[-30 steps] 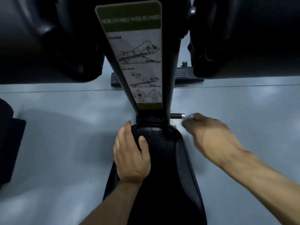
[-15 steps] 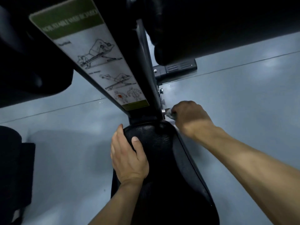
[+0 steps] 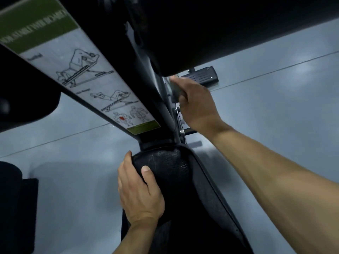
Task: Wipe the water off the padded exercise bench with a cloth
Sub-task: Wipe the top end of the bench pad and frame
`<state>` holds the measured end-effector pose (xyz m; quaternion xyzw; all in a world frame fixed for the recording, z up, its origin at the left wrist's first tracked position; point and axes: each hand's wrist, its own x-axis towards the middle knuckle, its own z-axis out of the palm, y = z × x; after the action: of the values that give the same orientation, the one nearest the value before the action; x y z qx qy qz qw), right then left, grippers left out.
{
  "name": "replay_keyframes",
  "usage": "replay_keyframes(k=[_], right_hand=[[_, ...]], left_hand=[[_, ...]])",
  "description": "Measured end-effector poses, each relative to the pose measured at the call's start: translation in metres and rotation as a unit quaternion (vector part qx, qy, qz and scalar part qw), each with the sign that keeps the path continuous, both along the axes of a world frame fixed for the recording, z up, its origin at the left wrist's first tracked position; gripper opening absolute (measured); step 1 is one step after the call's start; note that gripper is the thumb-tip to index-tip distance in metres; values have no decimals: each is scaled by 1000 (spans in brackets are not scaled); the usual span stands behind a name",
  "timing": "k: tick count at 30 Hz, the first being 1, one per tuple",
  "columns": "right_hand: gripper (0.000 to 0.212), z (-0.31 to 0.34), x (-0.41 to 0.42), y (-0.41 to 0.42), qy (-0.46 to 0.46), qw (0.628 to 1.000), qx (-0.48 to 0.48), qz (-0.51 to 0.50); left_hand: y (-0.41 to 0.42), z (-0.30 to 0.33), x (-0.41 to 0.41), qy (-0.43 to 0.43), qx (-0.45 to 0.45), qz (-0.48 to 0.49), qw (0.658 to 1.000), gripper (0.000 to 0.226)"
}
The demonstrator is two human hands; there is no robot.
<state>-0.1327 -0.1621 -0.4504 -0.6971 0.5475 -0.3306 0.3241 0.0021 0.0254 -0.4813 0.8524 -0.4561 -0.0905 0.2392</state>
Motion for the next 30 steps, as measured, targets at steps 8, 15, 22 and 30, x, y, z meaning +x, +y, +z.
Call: replay_keyframes(k=[8, 15, 22, 30], right_hand=[[37, -3, -9, 5, 62, 984, 42, 161], [51, 10, 13, -11, 16, 995, 55, 78], [35, 10, -4, 45, -67, 993, 96, -31], [32, 31, 10, 82, -287, 936, 194, -62]], left_hand=[[1, 1, 1, 9, 2, -1, 1000, 63], [0, 0, 2, 12, -4, -3, 1000, 63], [-1, 1, 2, 13, -8, -4, 1000, 63], [-1, -3, 4, 8, -8, -4, 1000, 63]])
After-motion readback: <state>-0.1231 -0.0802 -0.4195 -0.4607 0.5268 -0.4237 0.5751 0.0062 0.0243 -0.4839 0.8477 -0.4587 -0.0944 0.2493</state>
